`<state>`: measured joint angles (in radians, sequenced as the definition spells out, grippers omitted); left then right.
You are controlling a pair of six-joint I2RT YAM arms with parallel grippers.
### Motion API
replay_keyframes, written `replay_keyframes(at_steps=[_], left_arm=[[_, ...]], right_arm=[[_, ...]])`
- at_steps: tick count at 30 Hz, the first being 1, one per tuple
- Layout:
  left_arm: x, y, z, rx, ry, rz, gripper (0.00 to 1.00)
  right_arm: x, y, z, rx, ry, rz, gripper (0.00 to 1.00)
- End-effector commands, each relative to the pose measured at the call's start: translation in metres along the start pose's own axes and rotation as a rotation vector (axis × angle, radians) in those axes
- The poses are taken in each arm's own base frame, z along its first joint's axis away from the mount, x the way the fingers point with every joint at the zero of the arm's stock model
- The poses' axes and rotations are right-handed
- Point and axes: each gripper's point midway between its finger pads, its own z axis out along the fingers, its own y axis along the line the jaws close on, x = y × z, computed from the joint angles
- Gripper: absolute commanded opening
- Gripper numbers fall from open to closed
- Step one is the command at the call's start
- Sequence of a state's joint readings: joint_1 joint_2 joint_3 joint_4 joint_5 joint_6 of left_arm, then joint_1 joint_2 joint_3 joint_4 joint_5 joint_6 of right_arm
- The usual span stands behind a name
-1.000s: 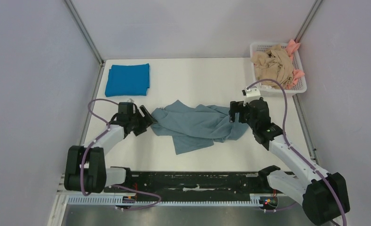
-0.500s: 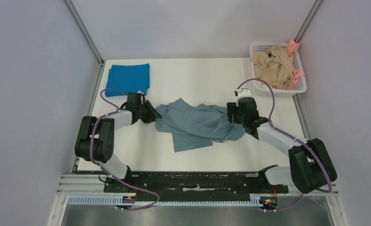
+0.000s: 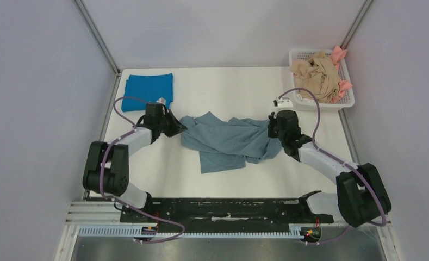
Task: Fold and stack the t-shirts
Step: Flatten out the tshirt
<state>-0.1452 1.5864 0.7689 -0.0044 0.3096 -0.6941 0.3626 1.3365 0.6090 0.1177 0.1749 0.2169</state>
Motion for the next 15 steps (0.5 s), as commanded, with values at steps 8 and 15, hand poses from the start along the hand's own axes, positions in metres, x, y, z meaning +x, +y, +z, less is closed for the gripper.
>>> replay_keyframes(at_steps=[8, 15], left_arm=[[-0.091, -0.131, -0.203, 0.252, -0.576, 0.264, 0.02], [-0.097, -0.179, -0.351, 0.386, -0.859, 0.343, 0.02]], right_arm=[[-0.16, 0.008, -0.138, -0.11, -0.57, 0.059, 0.0], [-0.222, 0.029, -0.259, -0.311, -0.829, 0.009, 0.0]])
